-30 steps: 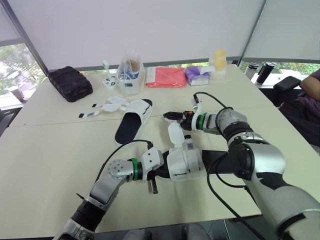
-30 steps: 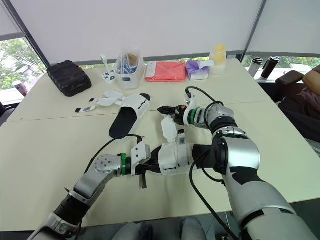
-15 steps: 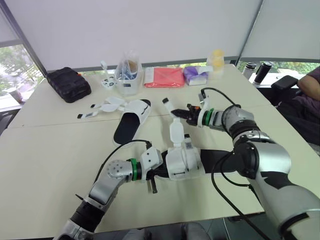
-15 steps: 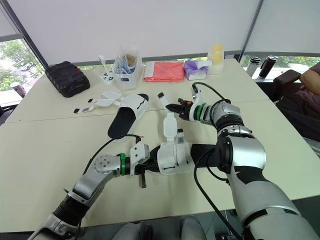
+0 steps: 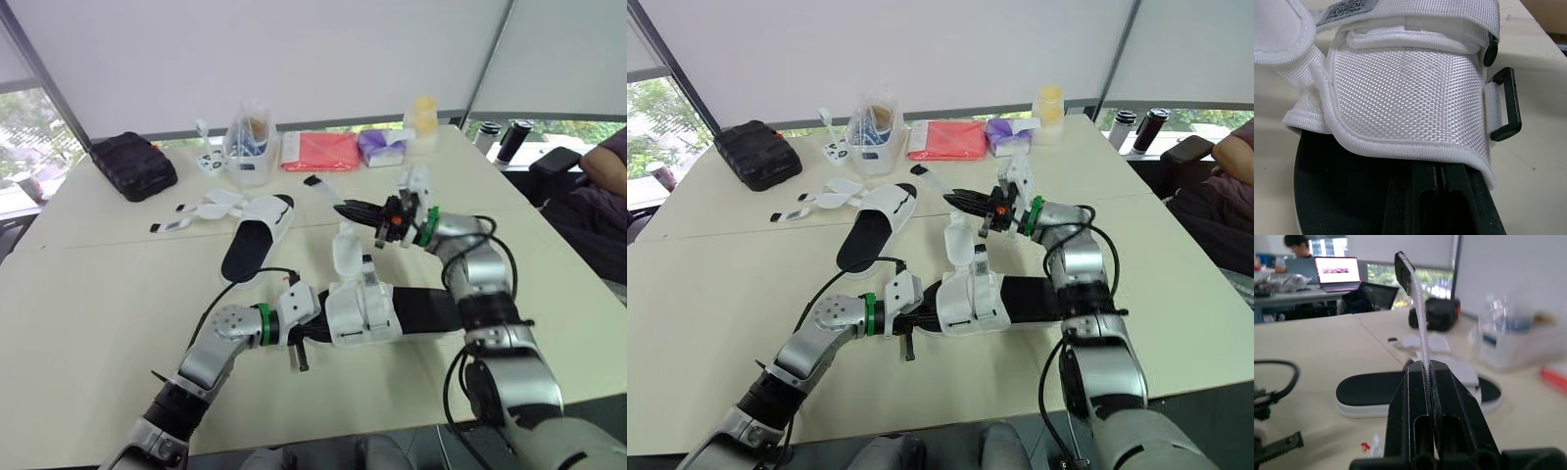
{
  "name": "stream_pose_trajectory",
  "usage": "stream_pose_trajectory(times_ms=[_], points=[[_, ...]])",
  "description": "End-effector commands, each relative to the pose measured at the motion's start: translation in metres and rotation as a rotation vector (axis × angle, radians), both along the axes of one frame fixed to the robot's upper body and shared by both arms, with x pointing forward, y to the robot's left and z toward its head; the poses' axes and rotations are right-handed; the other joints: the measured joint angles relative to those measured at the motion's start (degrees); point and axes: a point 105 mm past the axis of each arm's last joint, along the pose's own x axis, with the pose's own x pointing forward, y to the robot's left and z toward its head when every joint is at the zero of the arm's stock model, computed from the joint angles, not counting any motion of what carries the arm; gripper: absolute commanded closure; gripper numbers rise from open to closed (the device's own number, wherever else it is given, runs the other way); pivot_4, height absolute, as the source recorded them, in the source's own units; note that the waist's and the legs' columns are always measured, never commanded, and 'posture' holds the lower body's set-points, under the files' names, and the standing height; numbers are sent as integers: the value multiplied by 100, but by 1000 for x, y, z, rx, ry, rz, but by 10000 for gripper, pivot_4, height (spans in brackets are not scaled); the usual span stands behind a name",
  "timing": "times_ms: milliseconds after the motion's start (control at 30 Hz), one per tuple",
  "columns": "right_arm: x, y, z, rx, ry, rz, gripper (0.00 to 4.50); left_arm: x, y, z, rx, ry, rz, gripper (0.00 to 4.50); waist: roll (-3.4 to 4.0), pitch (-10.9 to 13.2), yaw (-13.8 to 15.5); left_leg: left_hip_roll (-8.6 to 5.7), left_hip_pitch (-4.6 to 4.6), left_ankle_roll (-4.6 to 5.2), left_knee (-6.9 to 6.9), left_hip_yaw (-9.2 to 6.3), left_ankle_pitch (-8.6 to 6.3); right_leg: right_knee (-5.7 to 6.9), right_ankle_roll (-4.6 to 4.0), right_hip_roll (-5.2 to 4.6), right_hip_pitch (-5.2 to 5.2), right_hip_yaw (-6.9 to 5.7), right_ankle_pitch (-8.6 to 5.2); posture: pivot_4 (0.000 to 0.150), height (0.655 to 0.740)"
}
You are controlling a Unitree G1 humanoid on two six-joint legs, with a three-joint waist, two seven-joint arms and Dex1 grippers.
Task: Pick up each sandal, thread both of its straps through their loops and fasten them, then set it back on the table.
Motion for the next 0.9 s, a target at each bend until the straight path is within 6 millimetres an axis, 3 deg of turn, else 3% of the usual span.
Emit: stream_pose_trajectory(times_ms=[33, 200, 400, 500, 700, 833, 900], points=[[-46, 7, 25, -79, -411, 98, 44736, -5, 7, -27, 78, 89, 4, 45000, 0, 0, 5, 1, 0, 0, 0, 0, 0, 0, 0, 1, 0, 0, 0, 1500, 7400], [-86, 8, -1, -227, -754, 249, 44736, -4, 5, -28, 86, 87, -8, 45000, -2, 1, -9, 3, 16, 2, -1, 4, -1, -2, 1, 4, 13, 1, -1, 1500, 7400], [-99, -5, -29, -356, -1034, 357, 44736, -3, 5, -28, 92, 83, -17, 45000, -5, 2, -13, 6, 51, 29, -7, 7, -16, -8, 3, 6, 48, 1, -5, 1500, 7400], [-99, -7, -40, -413, -1077, 403, 36066, -3, 5, -29, 94, 83, -21, 45000, -4, 2, -11, 11, 52, 25, -8, 9, -14, -6, -1, 9, 46, 4, -7, 1500, 7400], [-82, -25, -33, -467, -1161, 288, 4408, -4, 5, -29, 95, 81, -22, 45000, -6, 1, 3, 11, 57, 24, -7, 9, -13, -3, -2, 11, 49, 6, -7, 1500, 7400], [-76, -63, -27, -573, -1164, 117, 4408, -6, 4, -30, 100, 81, -41, 45000, -5, 1, 27, 8, 52, 8, -7, 8, -4, -3, -5, 12, 46, 8, -8, 1500, 7400], [-73, -87, -28, -611, -1086, -4, 4408, -8, 4, -31, 103, 82, -54, 45000, -6, 1, 26, 7, 52, 9, -8, 8, -4, -4, -8, 13, 46, 8, -10, 1500, 7400]])
